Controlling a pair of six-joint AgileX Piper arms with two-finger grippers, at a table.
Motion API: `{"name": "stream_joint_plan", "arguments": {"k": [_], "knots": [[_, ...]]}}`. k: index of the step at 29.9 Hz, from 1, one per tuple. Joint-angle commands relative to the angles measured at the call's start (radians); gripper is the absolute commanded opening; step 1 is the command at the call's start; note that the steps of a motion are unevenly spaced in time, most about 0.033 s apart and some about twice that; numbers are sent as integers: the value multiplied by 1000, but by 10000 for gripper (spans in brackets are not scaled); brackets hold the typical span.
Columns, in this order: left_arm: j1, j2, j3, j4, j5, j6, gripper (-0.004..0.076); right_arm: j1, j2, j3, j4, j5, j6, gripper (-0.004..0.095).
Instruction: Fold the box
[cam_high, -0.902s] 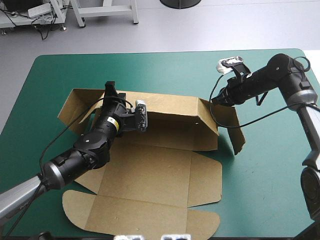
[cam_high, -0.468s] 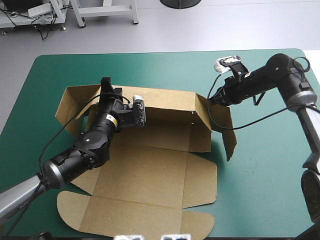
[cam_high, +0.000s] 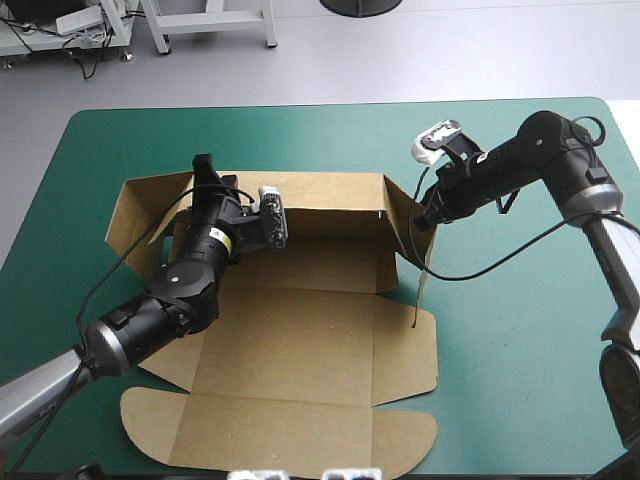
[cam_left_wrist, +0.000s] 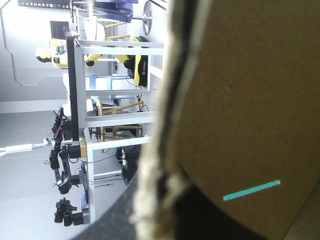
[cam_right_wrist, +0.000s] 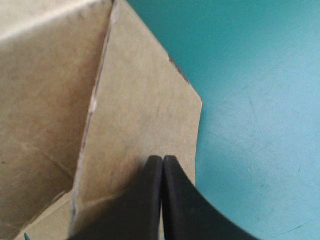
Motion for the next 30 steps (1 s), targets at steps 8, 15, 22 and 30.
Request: {"name": "stream_joint_plan", "arguments": {"k": [8,15,22,30], "knots": [[0,-27,-40,0,-5,14,-3,1,-89,195,237,-165,-356,-18],[0,-18,-40,0,-7,29,-3,1,-210,366,301,-363,-475,-17],[0,17,-40,-3,-27,52,-3,1,-296,558,502,-500,-651,-18],[0,20,-40,-3,-20,52,-3,1,-320,718,669,-546,-854,-17]]}}
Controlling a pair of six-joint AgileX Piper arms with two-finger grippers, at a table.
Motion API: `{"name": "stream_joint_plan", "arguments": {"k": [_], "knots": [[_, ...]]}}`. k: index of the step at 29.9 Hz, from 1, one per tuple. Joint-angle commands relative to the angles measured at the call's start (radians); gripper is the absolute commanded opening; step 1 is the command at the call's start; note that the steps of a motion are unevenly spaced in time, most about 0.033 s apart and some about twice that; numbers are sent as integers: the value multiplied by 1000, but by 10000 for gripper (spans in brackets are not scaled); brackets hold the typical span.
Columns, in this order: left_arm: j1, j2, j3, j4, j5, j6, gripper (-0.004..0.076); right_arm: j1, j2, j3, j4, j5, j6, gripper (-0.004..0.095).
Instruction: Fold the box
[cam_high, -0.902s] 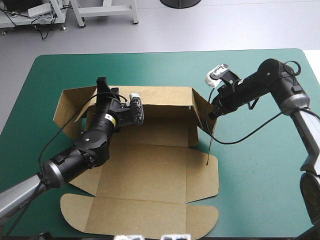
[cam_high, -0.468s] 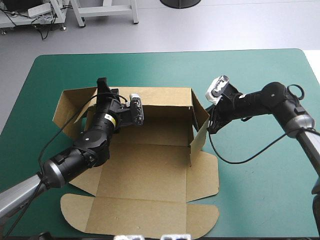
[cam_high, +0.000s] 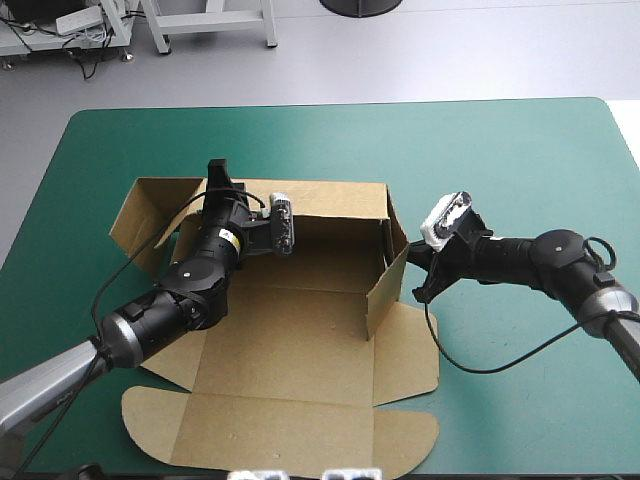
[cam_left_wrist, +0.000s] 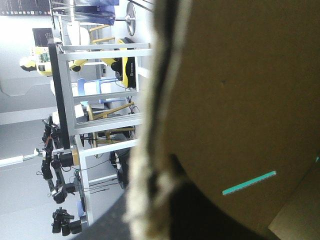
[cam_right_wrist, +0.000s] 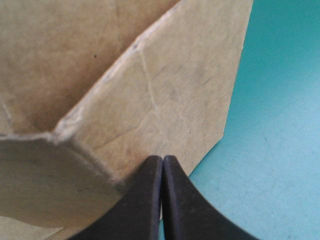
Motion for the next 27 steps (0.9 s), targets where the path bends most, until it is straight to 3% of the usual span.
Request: {"name": "stream_joint_plan", "arguments": {"k": [1,5,7,9,13,15,27], "knots": [[-3,-29,-39,33,-2,-13,-3,1,-58,-3,82,-2,-59,-17],[-3,-29,-39,33,-4,-13,-3,1,-90,-3,68,28,-55,1],[-3,-29,-39,33,-4,-13,-3,1,-97,-3,44,61,-54,88],[-3,-29,-39,33,-4,-13,-3,1,-101,-3,20,94,-38,251],[-3,-29,-39,31,-2,-8,-3,1,-101,-3,-21,115,75,789],[-3,-29,-39,31,-2,-8,-3,1,-101,-3,-35,142,89,935],[-44,11,-39,-2,-2,-6,-3,3,-99,-3,75,141,20,902]]}}
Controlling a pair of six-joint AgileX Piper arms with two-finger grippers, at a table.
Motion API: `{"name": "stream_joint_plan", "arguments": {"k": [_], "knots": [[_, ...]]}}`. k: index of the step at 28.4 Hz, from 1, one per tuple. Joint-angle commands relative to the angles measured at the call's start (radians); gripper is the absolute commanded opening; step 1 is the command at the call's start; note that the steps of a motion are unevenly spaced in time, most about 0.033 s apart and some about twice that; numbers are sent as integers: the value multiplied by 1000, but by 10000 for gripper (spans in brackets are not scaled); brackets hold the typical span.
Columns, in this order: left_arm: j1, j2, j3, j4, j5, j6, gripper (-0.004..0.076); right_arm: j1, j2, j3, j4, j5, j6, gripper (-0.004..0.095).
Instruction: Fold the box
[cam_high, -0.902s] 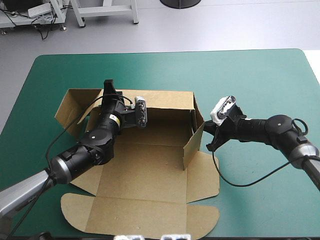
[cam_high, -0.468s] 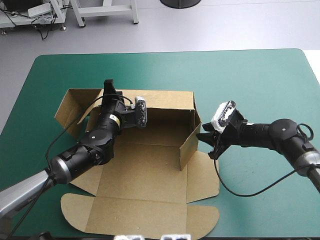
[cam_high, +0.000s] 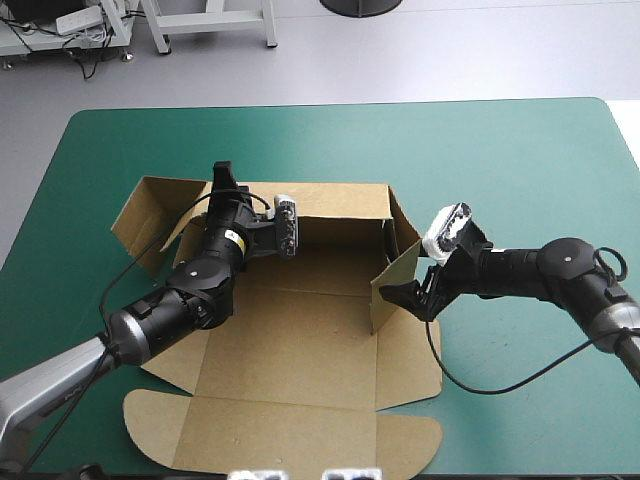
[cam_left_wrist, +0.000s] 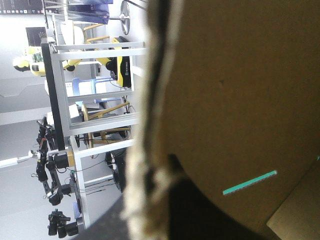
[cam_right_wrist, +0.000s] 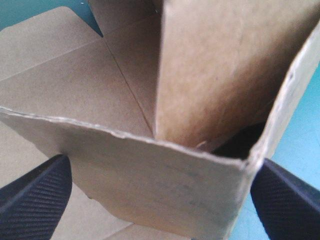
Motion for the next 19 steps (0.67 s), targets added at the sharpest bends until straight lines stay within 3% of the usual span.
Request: {"name": "stream_joint_plan", "arguments": {"k": [1,6,10,16,19], "knots": [[-35,-15,-31,20,-11,-12,-3,2,-31,-23,91,7,-35,902],[-42,-3,-31,24,-9,-12,-3,2,-31,-23,106,2,-35,902],[-50,-3,-31,24,-5,-12,-3,2,-31,-23,189,-32,-36,902],[-52,-3,-31,16,11,-12,-3,71,-29,-23,207,-131,-29,902],[-52,-3,-31,5,37,-7,-3,153,-29,-23,207,-260,0,901]]}}
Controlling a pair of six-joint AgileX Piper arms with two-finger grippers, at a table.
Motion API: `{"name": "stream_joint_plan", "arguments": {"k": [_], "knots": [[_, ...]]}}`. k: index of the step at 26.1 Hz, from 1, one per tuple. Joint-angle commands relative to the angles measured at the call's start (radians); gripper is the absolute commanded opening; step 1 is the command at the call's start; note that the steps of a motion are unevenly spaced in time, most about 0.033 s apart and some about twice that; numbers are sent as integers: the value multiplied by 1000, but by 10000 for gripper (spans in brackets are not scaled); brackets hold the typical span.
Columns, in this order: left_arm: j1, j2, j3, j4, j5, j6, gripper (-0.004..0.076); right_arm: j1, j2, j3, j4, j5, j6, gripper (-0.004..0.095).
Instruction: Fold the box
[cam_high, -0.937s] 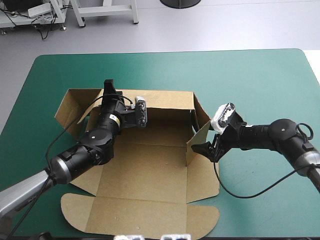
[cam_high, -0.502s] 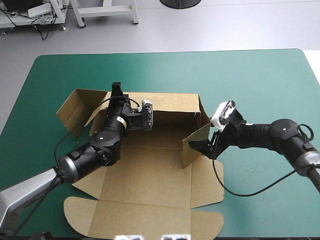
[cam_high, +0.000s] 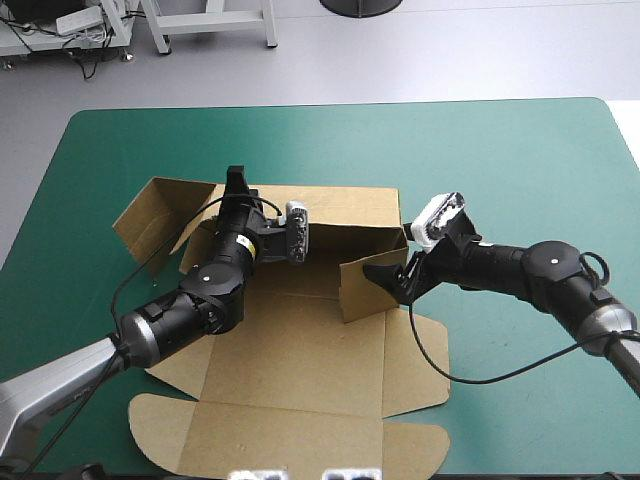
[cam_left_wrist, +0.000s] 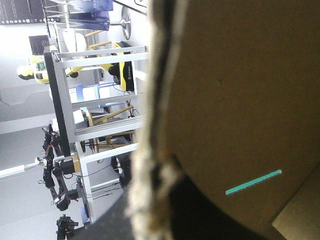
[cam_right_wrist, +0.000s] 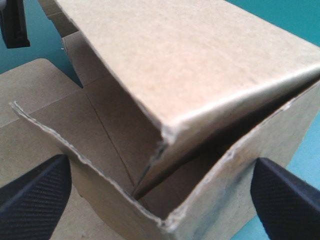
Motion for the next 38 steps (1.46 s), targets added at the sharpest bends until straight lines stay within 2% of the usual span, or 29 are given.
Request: {"name": "stream_joint_plan", "arguments": {"k": [1,5,7,9,11,14,15,22,30,32,34,38], "knots": [[-10,-23,-28,-13,10,-9,-3,60,-29,-23,53,-101,27,901],[-10,-23,-28,-51,12,-14,-3,94,-29,-23,39,-182,74,899],[-10,-23,-28,-53,12,-14,-3,94,-29,-23,7,-213,135,842],[-10,-23,-28,-51,8,-16,-3,94,-29,-23,5,-210,172,754],[-10,-23,-28,-51,6,-16,-3,94,-29,-23,4,-206,175,620],[-10,-23,-28,-51,2,-16,-3,94,-29,-23,4,-152,177,348],[-10,-23,-28,-51,-4,-18,-3,94,-29,-23,4,-135,177,287],[-20,-23,-28,-45,-44,-34,-3,94,-29,-23,4,-74,175,-9],[-38,-26,-28,6,-53,-47,-1,94,-29,-23,22,-37,170,-16],[-38,-26,-28,6,-51,-47,35,94,-29,-23,22,-51,170,-16],[-42,-36,-28,-13,-64,-54,124,94,-29,-23,22,-63,176,-16],[-66,-68,-28,-18,-94,-131,376,94,-29,-23,17,-107,200,-17]]}}
